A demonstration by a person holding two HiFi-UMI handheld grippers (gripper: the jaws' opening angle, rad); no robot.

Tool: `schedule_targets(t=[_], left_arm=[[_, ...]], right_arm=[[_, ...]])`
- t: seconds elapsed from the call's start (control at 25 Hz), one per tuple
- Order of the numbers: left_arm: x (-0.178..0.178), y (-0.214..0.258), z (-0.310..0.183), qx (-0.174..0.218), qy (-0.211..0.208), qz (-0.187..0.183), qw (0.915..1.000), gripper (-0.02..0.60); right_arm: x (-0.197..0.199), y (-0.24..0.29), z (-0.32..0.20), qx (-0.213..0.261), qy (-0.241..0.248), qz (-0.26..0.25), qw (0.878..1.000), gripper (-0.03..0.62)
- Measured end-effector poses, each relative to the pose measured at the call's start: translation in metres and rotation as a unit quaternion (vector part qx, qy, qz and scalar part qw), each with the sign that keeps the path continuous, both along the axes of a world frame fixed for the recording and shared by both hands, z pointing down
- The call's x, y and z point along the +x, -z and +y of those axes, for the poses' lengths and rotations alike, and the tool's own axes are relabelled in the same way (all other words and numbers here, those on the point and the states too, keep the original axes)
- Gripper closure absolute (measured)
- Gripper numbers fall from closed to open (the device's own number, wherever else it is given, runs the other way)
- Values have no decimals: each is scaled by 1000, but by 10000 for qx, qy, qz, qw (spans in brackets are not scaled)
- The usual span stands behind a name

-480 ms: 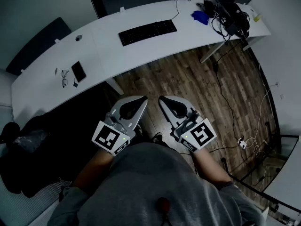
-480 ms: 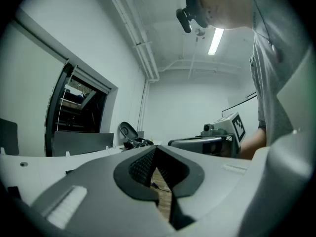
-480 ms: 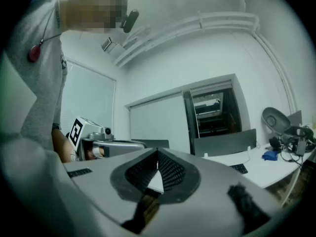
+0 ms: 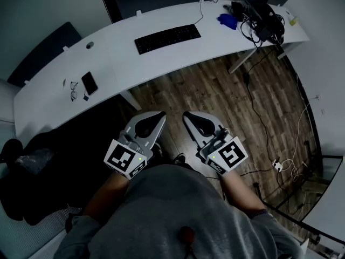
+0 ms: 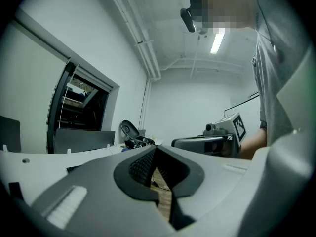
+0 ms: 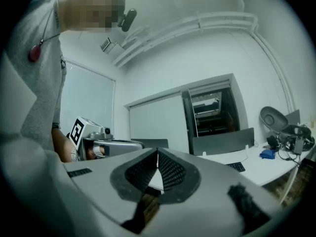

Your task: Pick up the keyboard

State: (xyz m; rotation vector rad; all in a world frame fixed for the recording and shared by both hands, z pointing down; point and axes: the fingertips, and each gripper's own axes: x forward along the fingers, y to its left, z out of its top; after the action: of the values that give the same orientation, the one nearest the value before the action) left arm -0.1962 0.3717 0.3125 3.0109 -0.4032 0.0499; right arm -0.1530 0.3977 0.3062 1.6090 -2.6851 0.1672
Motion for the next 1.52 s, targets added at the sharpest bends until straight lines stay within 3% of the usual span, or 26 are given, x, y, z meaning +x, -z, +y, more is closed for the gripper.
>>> schedule_targets(t=[0.72,1.52], left_arm=[[31,-4,29,26,75,-108,9999,575],[71,-22,-122,-98,176,-81,9998,575]], right_arm=[[36,-4,24,0,186,54,9998,577],[68,-19,-129,-199,367,150,9990,577]])
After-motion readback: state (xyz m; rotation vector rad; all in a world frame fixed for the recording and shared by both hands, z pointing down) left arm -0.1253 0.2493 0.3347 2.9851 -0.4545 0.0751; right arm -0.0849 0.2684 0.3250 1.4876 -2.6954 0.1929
